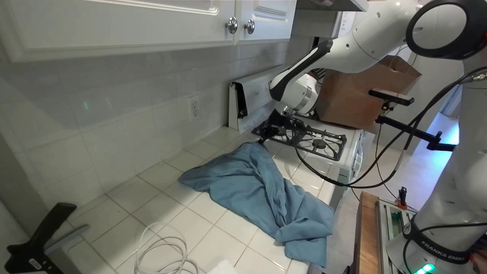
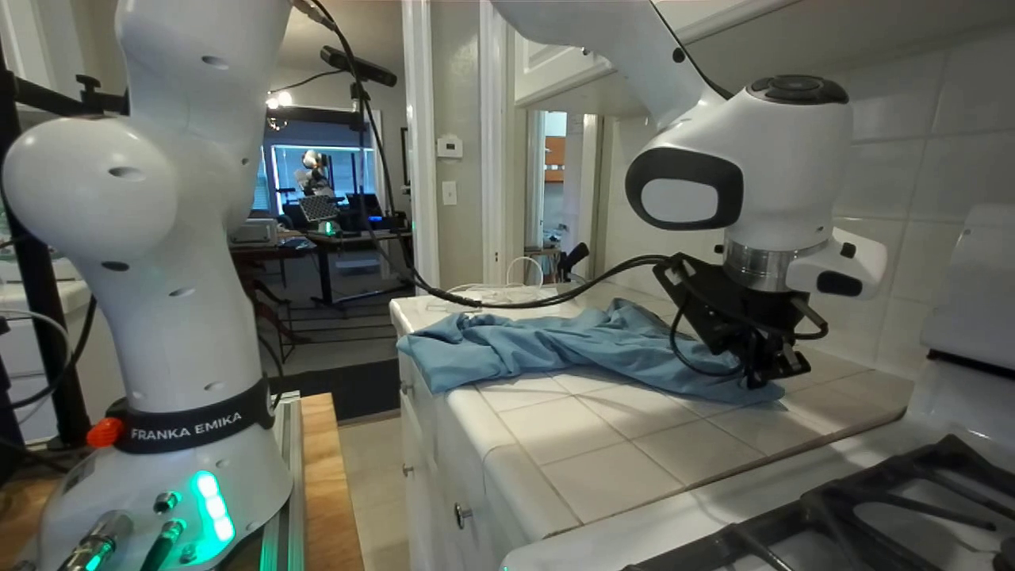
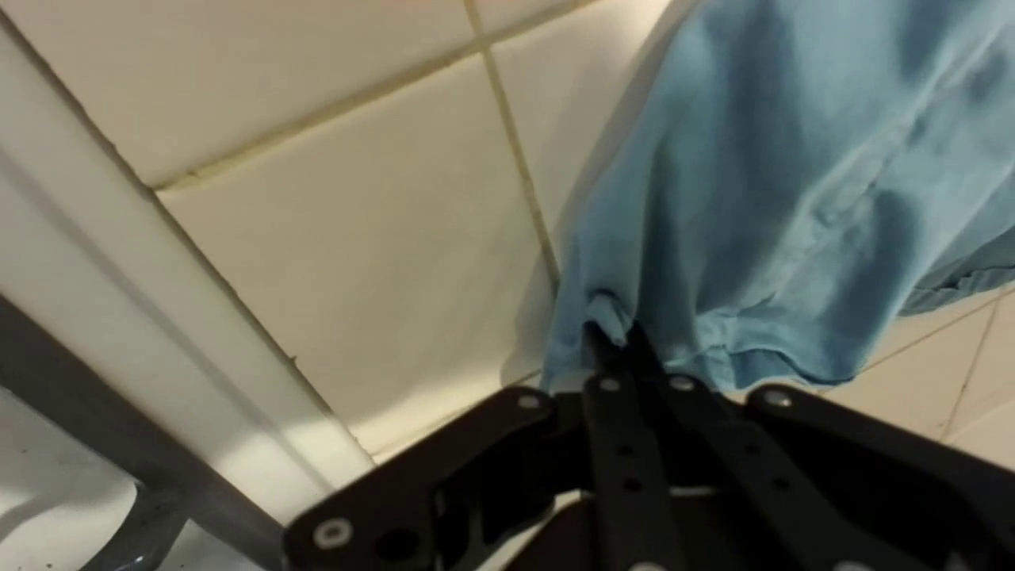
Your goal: Fold the blue cloth slightly once
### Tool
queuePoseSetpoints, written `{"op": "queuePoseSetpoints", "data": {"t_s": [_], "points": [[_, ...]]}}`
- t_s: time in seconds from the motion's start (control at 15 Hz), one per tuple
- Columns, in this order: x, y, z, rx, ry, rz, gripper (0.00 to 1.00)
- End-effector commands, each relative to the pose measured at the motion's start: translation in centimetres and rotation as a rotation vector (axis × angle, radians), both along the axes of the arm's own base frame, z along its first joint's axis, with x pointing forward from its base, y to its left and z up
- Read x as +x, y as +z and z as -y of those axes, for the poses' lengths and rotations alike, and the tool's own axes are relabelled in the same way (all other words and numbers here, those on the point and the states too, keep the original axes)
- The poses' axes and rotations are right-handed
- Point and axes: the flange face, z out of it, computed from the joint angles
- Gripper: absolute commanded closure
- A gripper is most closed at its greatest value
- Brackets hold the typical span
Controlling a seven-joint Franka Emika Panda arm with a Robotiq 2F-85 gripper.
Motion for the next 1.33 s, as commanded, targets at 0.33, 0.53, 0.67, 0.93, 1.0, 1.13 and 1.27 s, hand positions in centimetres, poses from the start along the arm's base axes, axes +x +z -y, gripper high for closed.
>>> {"op": "queuePoseSetpoints", "data": {"t_s": [0.33,0.53,0.67,0.93,1.0,1.13,1.27], "points": [[2.2,6.1,-6.1,-0.064,0.188,0.127,0.99],[3.6,8.5,-10.5,-0.076,0.299,0.189,0.99],[4.4,9.5,-13.7,-0.074,0.370,0.221,0.99],[5.6,9.9,-19.4,-0.068,0.490,0.249,0.99],[5.9,9.8,-20.7,-0.065,0.511,0.253,0.99],[6.5,9.8,-23.0,-0.062,0.552,0.256,0.99],[7.0,9.9,-25.2,-0.057,0.582,0.260,0.99]]}}
